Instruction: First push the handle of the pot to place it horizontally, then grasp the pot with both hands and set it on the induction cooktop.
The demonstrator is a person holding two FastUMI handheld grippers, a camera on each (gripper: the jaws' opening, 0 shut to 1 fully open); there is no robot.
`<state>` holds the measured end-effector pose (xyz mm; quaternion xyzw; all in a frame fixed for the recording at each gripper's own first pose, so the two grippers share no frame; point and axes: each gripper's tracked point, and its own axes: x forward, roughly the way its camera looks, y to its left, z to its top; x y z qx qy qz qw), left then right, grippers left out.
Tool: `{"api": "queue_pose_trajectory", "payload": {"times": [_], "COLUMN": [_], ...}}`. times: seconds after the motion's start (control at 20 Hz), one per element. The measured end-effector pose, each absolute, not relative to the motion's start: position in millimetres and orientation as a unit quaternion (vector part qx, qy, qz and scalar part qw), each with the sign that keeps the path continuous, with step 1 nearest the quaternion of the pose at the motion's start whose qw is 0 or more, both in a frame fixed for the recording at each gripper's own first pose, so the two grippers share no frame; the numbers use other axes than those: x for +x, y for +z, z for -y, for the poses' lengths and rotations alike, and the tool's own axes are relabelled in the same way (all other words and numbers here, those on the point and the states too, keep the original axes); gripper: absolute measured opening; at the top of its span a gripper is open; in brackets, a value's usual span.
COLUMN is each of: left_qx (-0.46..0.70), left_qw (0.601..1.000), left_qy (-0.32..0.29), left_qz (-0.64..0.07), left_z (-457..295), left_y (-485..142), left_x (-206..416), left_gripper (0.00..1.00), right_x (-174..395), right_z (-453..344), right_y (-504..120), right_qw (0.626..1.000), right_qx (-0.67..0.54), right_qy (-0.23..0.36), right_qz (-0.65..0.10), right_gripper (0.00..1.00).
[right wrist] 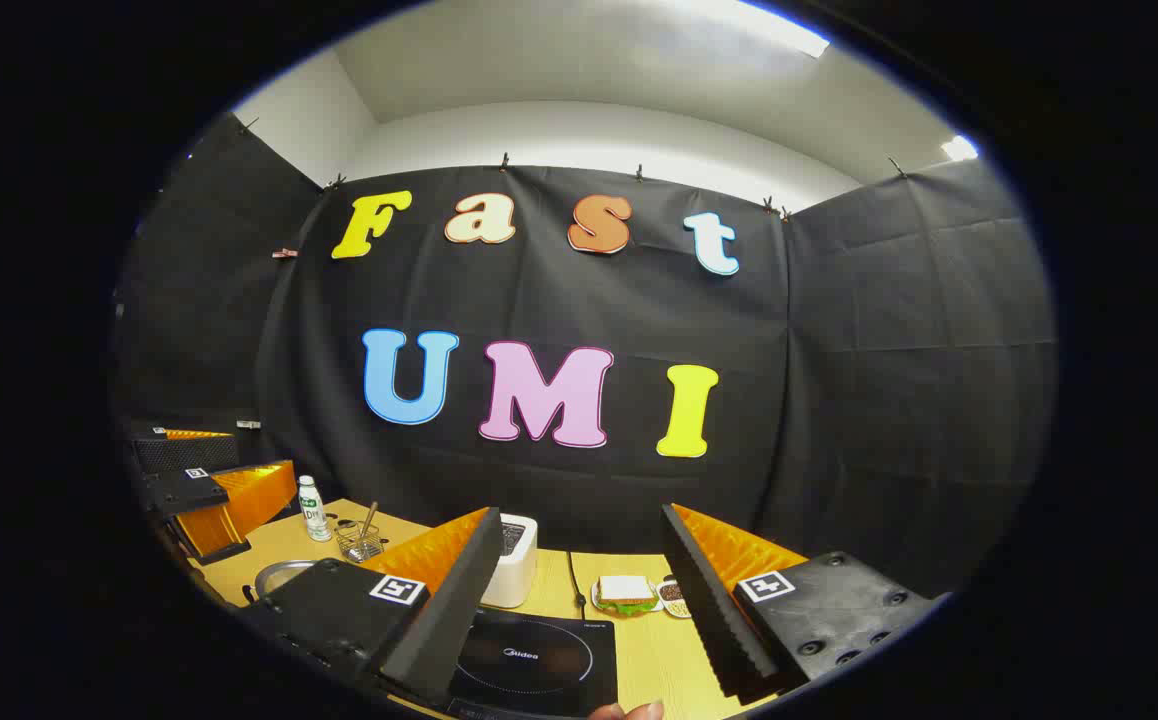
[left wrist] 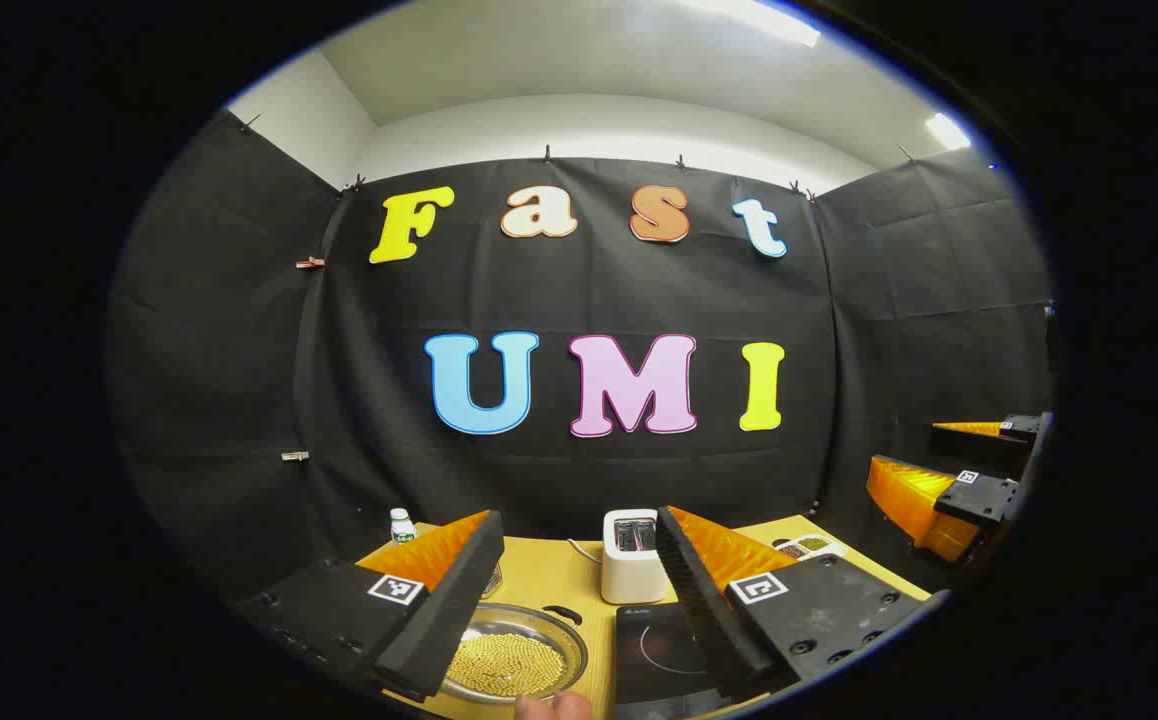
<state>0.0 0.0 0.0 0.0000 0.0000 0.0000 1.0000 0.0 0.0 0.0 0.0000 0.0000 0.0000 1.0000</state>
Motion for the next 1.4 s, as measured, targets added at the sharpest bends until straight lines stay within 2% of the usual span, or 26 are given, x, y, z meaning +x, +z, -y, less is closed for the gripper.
{"api": "queue_pose_trajectory", "payload": {"times": [1.05,1.1,1.35,1.4], "left_qx": [0.01,0.012,0.011,0.011], "left_qw": [1.0,1.0,1.0,0.999], "left_qy": [-0.006,-0.009,-0.02,-0.025], "left_qz": [0.01,0.011,-0.013,-0.032], "left_z": [7.2,7.3,0.8,2.0], "left_y": [6.0,6.2,-8.1,-19.2], "left_x": [-19.2,-21.1,-27.9,-30.6], "left_gripper": [0.94,0.89,0.11,0.06], "right_x": [-14.3,-14.5,-15.3,-16.3], "right_z": [6.1,7.1,3.1,1.5], "right_y": [5.2,5.6,4.8,4.0], "right_qw": [1.0,1.0,1.0,1.0], "right_qx": [0.004,0.004,-0.003,-0.004], "right_qy": [-0.005,-0.007,-0.005,-0.004], "right_qz": [0.005,0.006,0.007,0.006], "right_gripper": [0.97,0.97,0.97,0.97]}}
